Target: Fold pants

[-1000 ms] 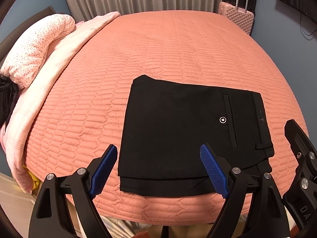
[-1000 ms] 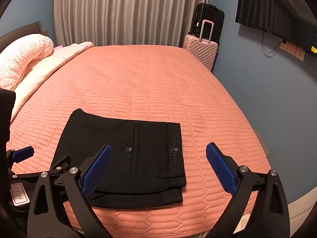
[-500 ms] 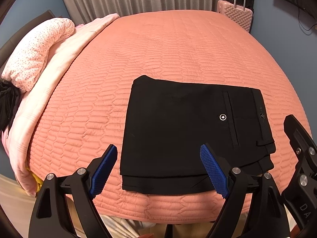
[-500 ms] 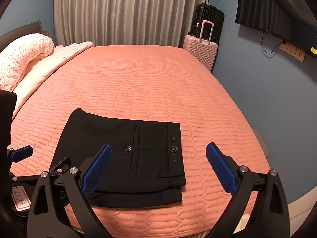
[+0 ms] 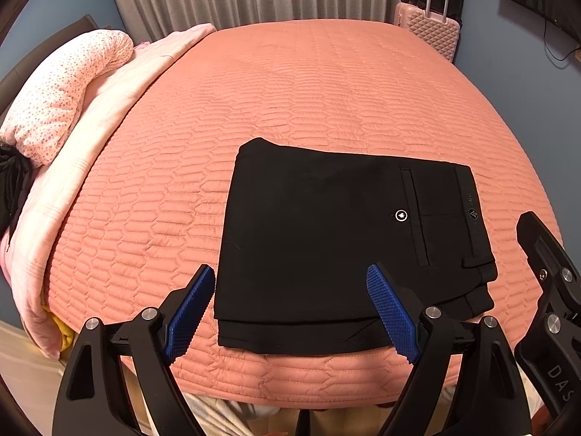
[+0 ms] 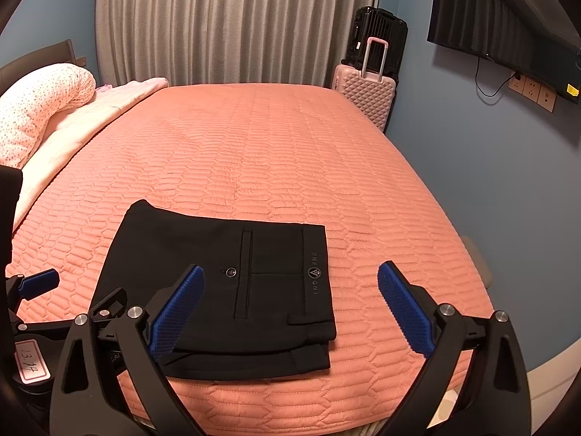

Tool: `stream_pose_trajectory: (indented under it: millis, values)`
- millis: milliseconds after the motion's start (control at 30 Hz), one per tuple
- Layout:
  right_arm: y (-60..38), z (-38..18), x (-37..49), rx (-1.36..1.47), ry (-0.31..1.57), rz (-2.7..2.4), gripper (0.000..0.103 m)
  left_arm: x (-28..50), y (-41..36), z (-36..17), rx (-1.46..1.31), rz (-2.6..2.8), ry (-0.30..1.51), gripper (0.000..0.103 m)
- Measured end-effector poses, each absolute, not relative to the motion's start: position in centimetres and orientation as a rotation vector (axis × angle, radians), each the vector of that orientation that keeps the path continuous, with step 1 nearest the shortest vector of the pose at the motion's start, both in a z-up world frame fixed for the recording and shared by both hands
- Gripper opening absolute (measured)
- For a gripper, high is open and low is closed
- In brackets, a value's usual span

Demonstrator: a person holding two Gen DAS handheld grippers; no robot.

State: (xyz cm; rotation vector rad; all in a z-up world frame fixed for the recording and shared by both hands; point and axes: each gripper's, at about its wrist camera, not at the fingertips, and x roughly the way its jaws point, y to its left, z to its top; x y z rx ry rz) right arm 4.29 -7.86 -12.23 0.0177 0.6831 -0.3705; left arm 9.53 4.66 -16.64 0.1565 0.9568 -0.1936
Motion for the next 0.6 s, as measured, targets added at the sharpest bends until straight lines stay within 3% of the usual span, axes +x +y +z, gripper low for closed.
stream_pose_trajectory:
  millis: [600]
  values:
    - [-8.34,-11.93,4.01,0.026,0.680,-0.377,0.095,9.31,4.45,-16.52,0.153,-0.199,0.951,0.084]
